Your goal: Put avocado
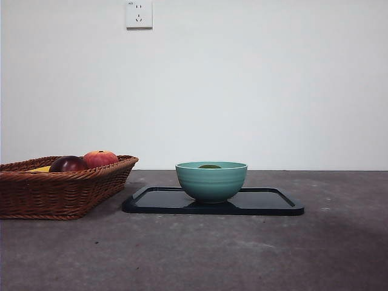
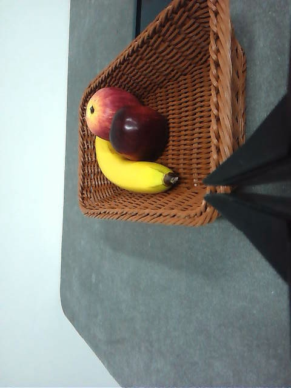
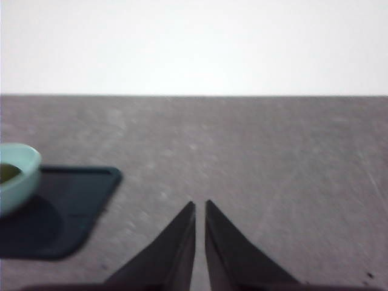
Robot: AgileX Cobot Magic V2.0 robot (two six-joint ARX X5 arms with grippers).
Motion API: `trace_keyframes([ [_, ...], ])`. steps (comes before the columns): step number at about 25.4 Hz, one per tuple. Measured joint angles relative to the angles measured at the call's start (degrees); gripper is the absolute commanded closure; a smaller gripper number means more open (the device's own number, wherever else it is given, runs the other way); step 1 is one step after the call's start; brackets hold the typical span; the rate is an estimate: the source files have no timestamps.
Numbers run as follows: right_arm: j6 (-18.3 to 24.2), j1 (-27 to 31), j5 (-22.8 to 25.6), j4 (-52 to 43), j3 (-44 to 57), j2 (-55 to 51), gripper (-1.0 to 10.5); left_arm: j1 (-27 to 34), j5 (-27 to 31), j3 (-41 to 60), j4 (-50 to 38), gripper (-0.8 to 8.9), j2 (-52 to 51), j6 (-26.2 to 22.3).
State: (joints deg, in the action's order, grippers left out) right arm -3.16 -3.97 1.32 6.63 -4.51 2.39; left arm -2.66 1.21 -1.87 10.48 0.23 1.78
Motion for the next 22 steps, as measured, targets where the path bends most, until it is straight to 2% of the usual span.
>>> trace_keyframes([
  [5,2.36,1.62,-0.02,-0.04,3.63,-2.19,9.2,0.00,0.00,0.00,0.02,7.94,0.00,0.00],
  [13,7.15,2.21,-0.04,2.99,3.58,-2.14,9.2,0.00,0.00,0.00,0.02,7.94,0.00,0.00],
  [22,8.94,2.21,-0.04,2.93,3.58,-2.14,9.2,0.00,0.00,0.00,0.02,7.94,0.00,0.00],
])
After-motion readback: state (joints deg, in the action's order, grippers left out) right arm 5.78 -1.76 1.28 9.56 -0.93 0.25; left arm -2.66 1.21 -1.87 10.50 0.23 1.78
